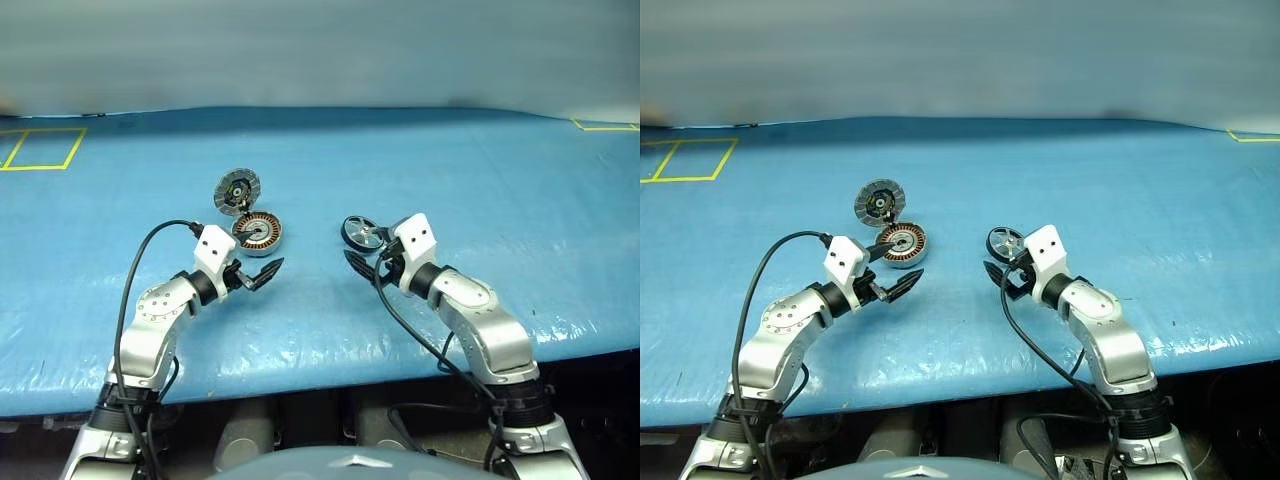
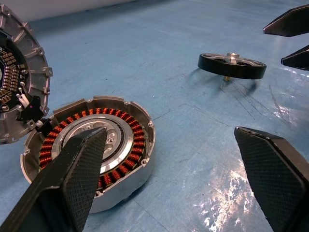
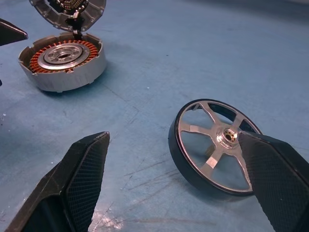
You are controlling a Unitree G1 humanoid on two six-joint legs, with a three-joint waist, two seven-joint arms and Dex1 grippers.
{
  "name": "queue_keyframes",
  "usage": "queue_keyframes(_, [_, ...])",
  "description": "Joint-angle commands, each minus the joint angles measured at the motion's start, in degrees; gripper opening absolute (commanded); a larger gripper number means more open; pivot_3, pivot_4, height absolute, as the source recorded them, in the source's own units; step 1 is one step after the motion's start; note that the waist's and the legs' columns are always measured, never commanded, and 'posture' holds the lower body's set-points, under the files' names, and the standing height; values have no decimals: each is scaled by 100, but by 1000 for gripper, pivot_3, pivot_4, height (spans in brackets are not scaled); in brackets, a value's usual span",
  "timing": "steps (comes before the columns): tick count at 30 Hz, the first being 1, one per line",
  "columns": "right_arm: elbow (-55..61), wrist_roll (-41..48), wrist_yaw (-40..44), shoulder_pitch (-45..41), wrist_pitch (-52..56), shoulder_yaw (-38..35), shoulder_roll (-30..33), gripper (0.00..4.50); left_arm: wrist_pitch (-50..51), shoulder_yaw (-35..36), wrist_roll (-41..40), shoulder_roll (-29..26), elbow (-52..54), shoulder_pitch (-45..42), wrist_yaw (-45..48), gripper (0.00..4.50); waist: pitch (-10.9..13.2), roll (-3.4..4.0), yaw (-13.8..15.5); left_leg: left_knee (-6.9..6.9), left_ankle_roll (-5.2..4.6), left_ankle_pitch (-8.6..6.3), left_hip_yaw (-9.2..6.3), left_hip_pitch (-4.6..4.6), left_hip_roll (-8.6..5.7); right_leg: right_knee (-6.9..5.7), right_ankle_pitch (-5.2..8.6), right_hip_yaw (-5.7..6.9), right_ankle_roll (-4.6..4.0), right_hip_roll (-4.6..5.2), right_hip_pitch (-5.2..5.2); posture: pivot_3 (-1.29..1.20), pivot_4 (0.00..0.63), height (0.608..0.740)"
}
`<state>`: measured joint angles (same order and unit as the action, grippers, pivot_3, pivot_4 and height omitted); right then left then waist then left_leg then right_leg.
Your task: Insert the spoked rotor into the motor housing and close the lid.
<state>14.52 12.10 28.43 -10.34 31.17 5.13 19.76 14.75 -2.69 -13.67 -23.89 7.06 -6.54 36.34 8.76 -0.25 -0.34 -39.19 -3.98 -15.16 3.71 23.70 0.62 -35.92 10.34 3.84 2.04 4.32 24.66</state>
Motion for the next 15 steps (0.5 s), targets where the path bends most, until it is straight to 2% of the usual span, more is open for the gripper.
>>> queue_keyframes(1, [123,-7,-34,-56,-137,-22,-17,4478,-83,139,-32,-81,251,79,10,4500,0,0,-2,0,0,0,0,0,0,0,0,0,0,0,0,0,150,740])
queue_keyframes(15, [92,-22,-74,-7,-309,81,-135,4478,-47,71,53,-611,77,-296,366,4500,0,0,4,0,1,0,0,1,0,0,0,1,-1,1,1,0,150,740])
